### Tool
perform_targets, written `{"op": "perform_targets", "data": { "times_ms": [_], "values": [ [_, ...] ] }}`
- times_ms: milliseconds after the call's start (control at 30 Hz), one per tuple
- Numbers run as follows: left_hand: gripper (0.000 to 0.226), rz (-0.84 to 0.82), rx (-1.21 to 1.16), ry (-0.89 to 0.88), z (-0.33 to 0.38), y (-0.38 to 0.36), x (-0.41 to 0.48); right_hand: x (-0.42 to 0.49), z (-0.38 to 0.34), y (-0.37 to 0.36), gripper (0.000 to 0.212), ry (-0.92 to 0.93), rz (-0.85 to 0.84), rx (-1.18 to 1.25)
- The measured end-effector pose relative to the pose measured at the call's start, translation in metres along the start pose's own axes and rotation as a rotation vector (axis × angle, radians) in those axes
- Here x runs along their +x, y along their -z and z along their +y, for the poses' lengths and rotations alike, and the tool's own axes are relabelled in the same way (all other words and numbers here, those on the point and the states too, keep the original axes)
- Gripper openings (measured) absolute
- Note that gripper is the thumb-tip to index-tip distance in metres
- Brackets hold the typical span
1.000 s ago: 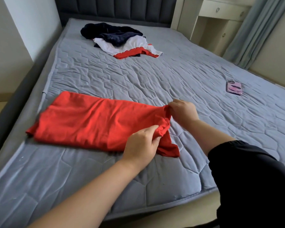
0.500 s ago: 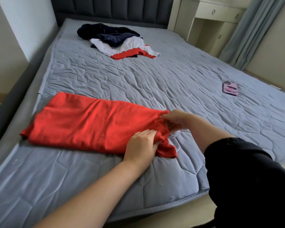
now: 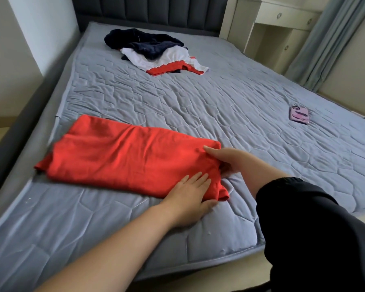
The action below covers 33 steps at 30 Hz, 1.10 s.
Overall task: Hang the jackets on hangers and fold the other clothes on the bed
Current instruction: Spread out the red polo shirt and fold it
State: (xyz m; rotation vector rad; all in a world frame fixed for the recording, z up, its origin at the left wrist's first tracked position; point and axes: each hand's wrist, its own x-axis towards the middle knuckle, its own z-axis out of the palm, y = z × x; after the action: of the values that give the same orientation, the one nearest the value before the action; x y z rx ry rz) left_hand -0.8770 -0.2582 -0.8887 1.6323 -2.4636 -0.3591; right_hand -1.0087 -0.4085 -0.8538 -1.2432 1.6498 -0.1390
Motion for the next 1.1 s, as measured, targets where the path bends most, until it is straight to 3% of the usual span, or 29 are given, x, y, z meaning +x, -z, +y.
{"op": "perform_targets", "data": {
  "times_ms": [67, 133, 267, 400, 467, 533, 600, 667, 700, 767, 867, 967, 1033, 1100],
  "values": [
    [0.056, 0.077, -0.072, 0.005, -0.012, 0.009, -0.001, -0.002, 0.0, 0.0, 0.047, -0.056, -0.132, 0.041],
    [0.051, 0.158, 0.006, 0.096, -0.029, 0.015, -0.002, 0.0, -0.004, 0.002, 0.034, -0.063, -0.081, 0.098],
    [0.053, 0.085, 0.121, 0.248, -0.056, 0.023, -0.006, 0.009, -0.011, -0.006, 0.033, 0.091, 0.394, 0.029],
    [0.052, 0.076, 0.078, 0.216, -0.077, 0.031, -0.016, 0.002, -0.012, -0.034, 0.049, 0.16, 0.705, -0.51],
    [0.053, 0.138, 0.124, 0.311, -0.096, 0.038, -0.021, -0.002, -0.023, -0.043, 0.053, 0.32, 0.832, -0.72],
    [0.053, 0.136, 0.161, 0.438, -0.119, 0.044, -0.027, -0.007, -0.043, -0.059, 0.051, 0.498, 0.797, -0.721],
    [0.055, 0.091, 0.181, 0.523, -0.146, 0.047, -0.037, -0.013, -0.06, -0.085, 0.051, 0.661, 0.654, -0.625],
    [0.057, 0.078, 0.208, 0.606, -0.176, 0.047, -0.054, -0.013, -0.059, -0.111, 0.059, 0.802, 0.509, -0.748],
    [0.058, 0.088, 0.217, 0.664, -0.191, 0.048, -0.064, -0.01, -0.052, -0.12, 0.063, 0.784, 0.445, -0.867],
    [0.059, 0.119, 0.196, 0.811, -0.217, 0.05, -0.082, -0.002, -0.036, -0.126, 0.07, 0.547, 0.387, -0.972],
    [0.06, 0.185, 0.018, 1.001, -0.24, 0.058, -0.095, 0.001, -0.04, -0.136, 0.073, 0.357, 0.464, -0.813],
    [0.065, 0.396, -0.129, 1.078, -0.246, 0.067, -0.098, -0.004, -0.059, -0.157, 0.068, 0.565, 0.528, -0.694],
    [0.068, 0.523, -0.263, 1.11, -0.248, 0.072, -0.1, -0.008, -0.062, -0.171, 0.065, 0.769, 0.435, -0.756],
    [0.061, 0.572, -0.424, 1.068, -0.25, 0.076, -0.102, -0.009, -0.064, -0.179, 0.062, 0.824, 0.345, -0.815]
  ]
}}
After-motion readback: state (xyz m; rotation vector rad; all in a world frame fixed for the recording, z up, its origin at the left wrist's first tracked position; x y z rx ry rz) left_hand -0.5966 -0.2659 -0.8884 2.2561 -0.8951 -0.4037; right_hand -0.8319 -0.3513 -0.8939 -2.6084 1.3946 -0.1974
